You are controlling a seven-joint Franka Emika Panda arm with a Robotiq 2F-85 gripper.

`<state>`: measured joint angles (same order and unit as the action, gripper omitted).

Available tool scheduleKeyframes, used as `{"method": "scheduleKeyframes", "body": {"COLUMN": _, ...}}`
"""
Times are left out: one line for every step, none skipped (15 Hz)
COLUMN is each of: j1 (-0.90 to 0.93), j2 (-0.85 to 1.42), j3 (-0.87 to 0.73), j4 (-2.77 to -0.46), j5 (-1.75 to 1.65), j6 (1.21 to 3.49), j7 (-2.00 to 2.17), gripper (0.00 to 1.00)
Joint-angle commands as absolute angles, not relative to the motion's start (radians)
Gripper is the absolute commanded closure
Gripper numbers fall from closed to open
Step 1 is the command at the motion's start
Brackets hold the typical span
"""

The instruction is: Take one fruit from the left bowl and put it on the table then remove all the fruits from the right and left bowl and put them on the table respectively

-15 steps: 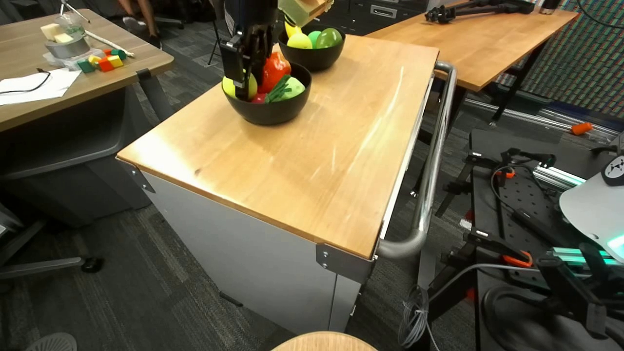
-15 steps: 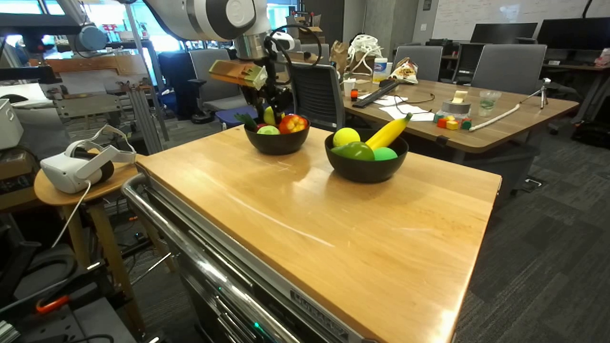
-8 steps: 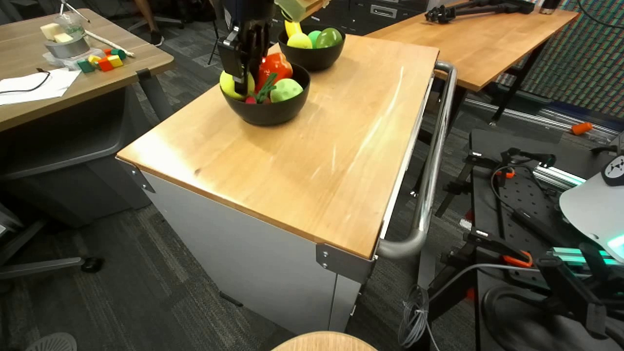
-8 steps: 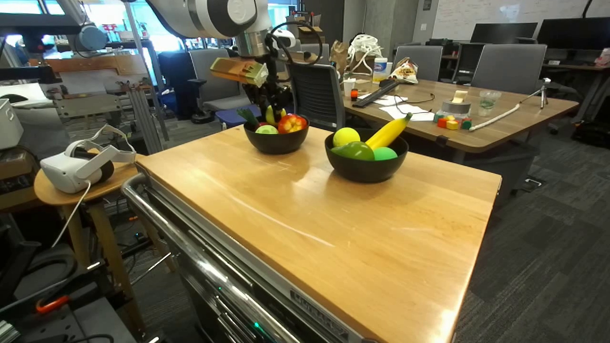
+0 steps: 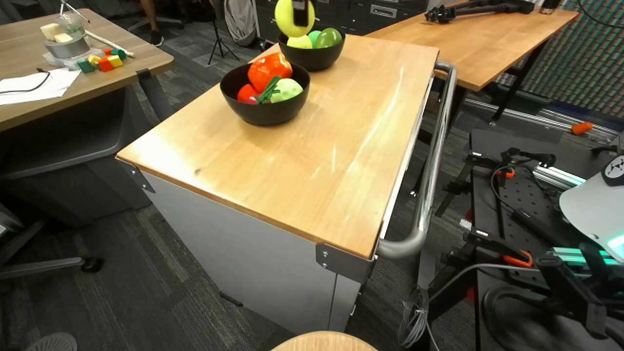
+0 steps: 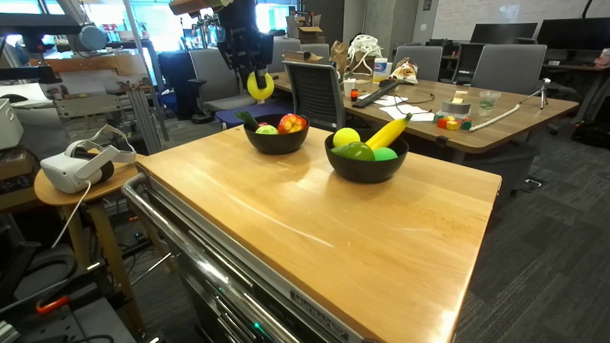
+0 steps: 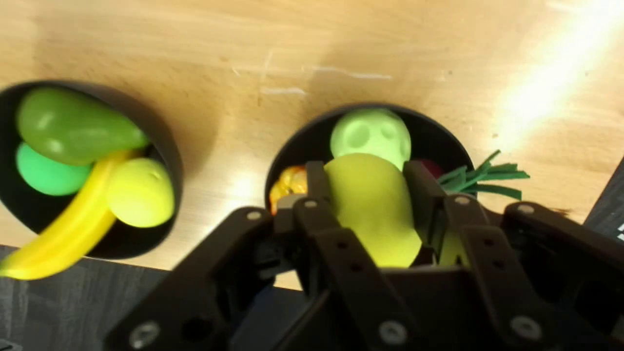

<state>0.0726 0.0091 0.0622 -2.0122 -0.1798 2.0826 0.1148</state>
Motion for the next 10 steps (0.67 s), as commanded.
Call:
{"method": "scheduleKeyframes", "body": {"j1": 0.045, "j2": -0.124, "j3": 0.042, "j4": -2.194, "j5": -0.176, "j6": 2.122, "j7": 0.215, "gripper": 0.83}}
{"method": "scheduleKeyframes", "body": {"j1": 0.031, "j2": -0.116, "j3": 0.031, "j4": -2.242, "j5": -0.16, "j6": 2.166, "j7": 0.269, "gripper": 0.83}}
{"method": "scheduleKeyframes", "body": {"j1": 0.022, "j2": -0.113, "j3": 0.026, "j4": -2.275, "j5": -0.15, "j6": 2.191, "j7": 0.304, "gripper": 0.83}}
{"method": "scheduleKeyframes", "body": {"j1": 0.011, "j2": -0.097, "j3": 0.025, "j4": -2.308, "j5": -0.172, "j6": 2.24, "j7": 0.36, "gripper": 0.83}}
{"method": "scheduleKeyframes", "body": {"j1": 0.003, "j2": -0.081, "j3": 0.023, "j4": -2.333, "j5": -0.178, "j6": 2.286, "j7": 0.406, "gripper": 0.83}}
{"method": "scheduleKeyframes", "body": {"j1": -0.003, "j2": -0.063, "j3": 0.022, "j4": -2.356, "j5": -0.189, "j6": 2.333, "j7": 0.444, "gripper": 0.83}}
{"method": "scheduleKeyframes", "body": {"j1": -0.008, "j2": -0.046, "j3": 0.021, "j4": -2.371, "j5": -0.201, "j6": 2.364, "j7": 0.474, "gripper": 0.83}}
{"method": "scheduleKeyframes", "body": {"j1": -0.012, "j2": -0.033, "j3": 0.018, "j4": -2.381, "j5": -0.211, "j6": 2.391, "j7": 0.503, "gripper": 0.83}}
{"method": "scheduleKeyframes", "body": {"j1": -0.014, "j2": -0.024, "j3": 0.016, "j4": -2.389, "j5": -0.23, "j6": 2.413, "j7": 0.536, "gripper": 0.83}}
{"method": "scheduleKeyframes", "body": {"j1": -0.014, "j2": -0.02, "j3": 0.013, "j4": -2.392, "j5": -0.244, "j6": 2.426, "j7": 0.555, "gripper": 0.69}}
